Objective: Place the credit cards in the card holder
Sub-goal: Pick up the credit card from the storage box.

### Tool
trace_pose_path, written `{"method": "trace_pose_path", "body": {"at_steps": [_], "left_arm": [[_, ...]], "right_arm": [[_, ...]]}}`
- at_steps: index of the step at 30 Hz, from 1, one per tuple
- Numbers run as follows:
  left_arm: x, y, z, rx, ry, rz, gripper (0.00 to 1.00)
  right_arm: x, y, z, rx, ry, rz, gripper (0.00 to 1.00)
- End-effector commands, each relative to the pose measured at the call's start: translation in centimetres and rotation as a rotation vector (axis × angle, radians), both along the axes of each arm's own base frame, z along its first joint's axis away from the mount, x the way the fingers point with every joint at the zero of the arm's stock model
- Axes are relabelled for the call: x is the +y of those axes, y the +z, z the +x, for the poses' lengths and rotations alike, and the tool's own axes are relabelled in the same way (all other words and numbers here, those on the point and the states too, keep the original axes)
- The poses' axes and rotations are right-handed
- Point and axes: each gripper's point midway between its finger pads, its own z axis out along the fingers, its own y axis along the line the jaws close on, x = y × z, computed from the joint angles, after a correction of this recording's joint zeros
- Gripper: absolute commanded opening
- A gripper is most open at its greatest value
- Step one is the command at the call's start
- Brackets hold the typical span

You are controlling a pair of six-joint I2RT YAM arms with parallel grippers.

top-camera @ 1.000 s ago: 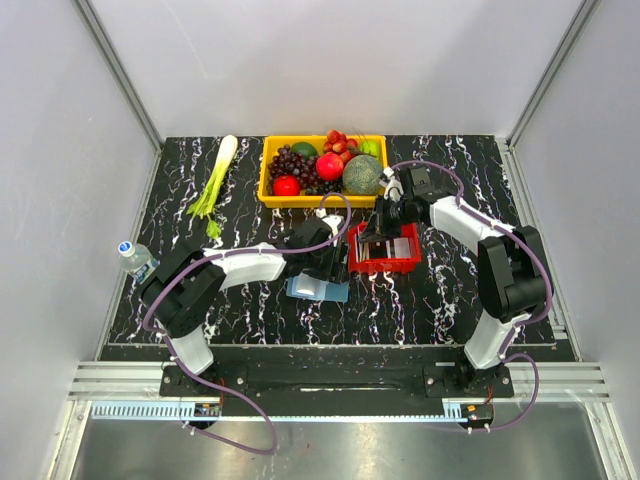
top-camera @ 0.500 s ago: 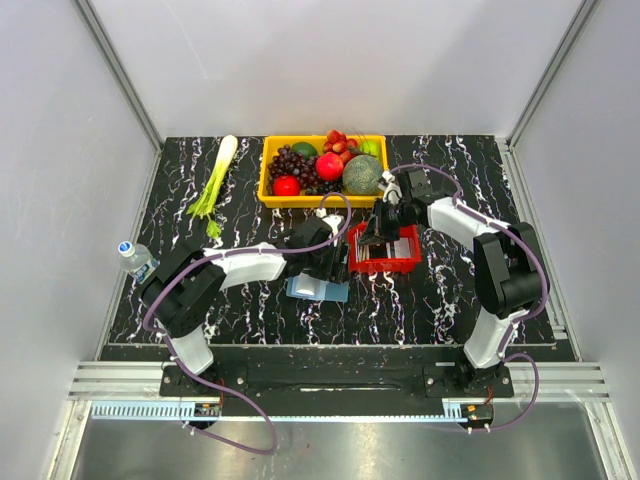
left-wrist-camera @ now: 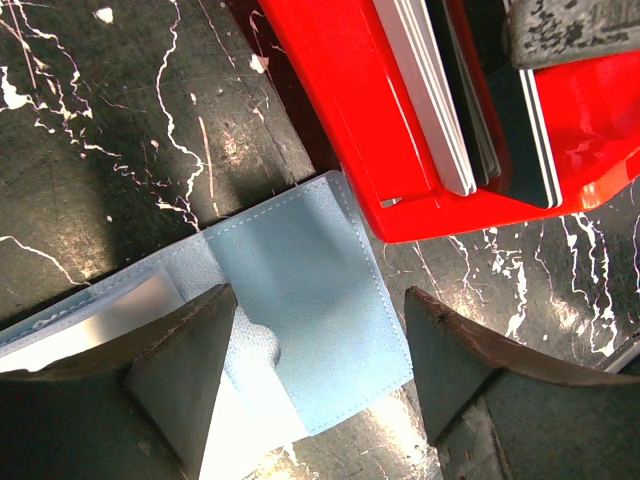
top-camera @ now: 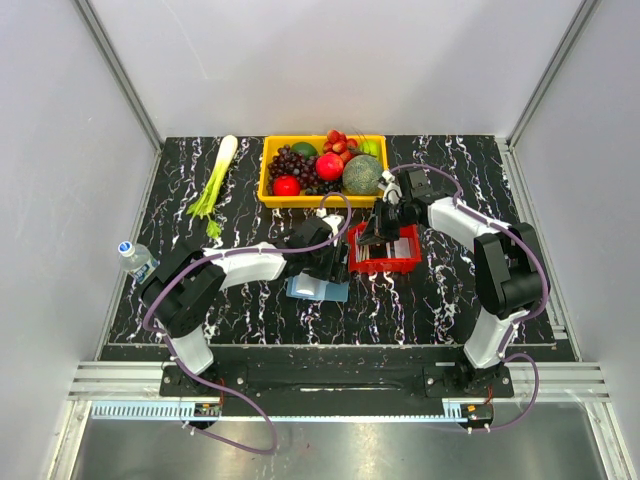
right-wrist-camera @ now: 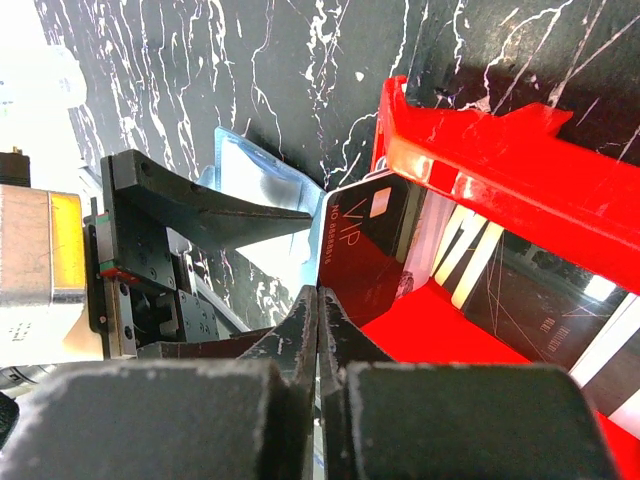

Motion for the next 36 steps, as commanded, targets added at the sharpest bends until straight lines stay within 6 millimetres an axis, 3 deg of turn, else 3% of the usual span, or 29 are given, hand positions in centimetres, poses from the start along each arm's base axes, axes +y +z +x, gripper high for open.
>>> {"method": "trace_pose_path", "body": {"at_steps": [1, 7, 14, 23, 34, 36], "left_arm": [[-0.8, 0.8, 0.7, -0.016, -0.017, -0.019, 0.73], [-0.8, 0.8, 0.8, -0.016, -0.015, -0.021, 0.73], [-0.8, 0.7, 0.7, -0.012, -0.017, -0.019, 0.73], [-0.8, 0.6, 0.6, -0.010, -0.019, -0.017, 0.73], [-0.9, 0.8, 0.7, -0.012, -0.020, -0.021, 0.73], [-0.7, 0.6, 0.6, -0.009, -0.019, -0.017, 0.73]], "right_arm": [[0.5, 0.9, 0.8, -0.045, -0.001, 0.008, 0.00], [0.2, -0.4, 0.9, -0.040, -0.017, -0.090, 0.06], [0.8, -0.9, 0.7, -0.022, -0.009, -0.095, 0.20], [0.1, -1.0, 1.5, -0.046, -0.048, -0.143, 0.39], [1.2, -2.4, 1.8, -0.023, -0.025, -0.177, 0.41], [1.1, -2.5, 1.9, -0.023, -0.031, -0.180, 0.35]]}}
